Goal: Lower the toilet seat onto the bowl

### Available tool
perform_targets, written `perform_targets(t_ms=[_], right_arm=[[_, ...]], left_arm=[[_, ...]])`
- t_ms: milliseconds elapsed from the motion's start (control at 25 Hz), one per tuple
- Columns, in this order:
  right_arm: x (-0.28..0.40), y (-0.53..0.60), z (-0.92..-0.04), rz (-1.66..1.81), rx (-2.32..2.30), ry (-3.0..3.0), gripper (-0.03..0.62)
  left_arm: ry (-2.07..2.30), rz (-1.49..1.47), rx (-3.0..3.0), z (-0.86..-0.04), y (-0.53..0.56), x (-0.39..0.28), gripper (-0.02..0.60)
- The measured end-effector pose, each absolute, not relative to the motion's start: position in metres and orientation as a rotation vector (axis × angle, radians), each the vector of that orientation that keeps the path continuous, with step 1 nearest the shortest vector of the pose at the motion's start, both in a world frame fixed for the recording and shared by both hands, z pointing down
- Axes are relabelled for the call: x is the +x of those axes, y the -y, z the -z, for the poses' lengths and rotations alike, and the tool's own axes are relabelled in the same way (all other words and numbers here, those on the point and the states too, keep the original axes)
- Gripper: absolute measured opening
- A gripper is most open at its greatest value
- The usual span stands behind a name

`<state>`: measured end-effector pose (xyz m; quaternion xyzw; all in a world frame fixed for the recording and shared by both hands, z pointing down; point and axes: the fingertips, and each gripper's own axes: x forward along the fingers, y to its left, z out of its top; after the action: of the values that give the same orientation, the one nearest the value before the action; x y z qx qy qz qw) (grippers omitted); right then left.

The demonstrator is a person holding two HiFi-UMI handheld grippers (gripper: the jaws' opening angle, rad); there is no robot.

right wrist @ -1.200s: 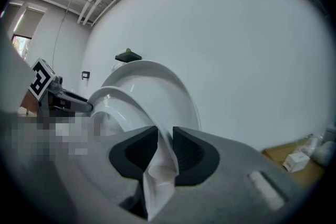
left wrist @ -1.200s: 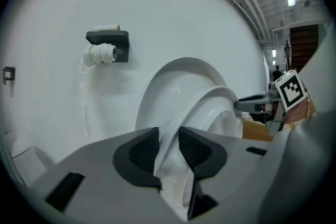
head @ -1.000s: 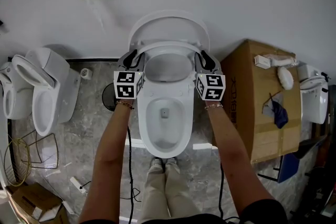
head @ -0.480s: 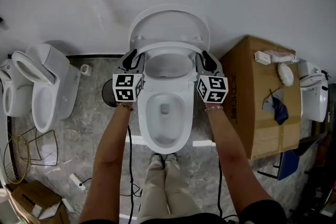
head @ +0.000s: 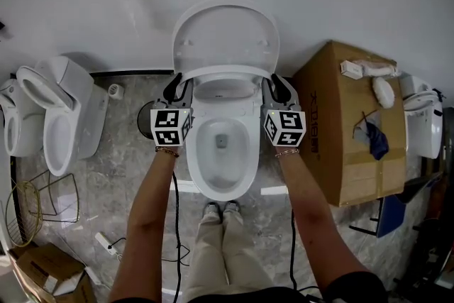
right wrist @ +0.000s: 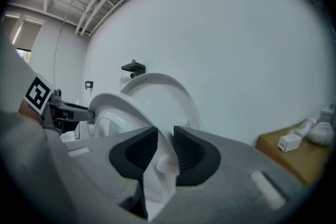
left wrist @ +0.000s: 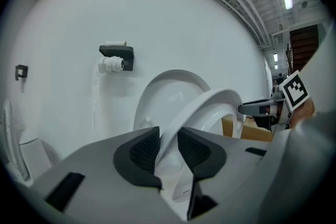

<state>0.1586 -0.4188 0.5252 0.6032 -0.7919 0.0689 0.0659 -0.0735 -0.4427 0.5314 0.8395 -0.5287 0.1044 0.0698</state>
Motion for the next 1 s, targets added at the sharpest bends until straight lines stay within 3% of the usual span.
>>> perform_targets(t_ms=[1000], right_arm=[[0.152,0.328,-0.543,-0.193,1.838,2.382,0.094]], left_arm=[[1.574,-0.361,2.598,-0.548,0.354,-0.079,0.109]])
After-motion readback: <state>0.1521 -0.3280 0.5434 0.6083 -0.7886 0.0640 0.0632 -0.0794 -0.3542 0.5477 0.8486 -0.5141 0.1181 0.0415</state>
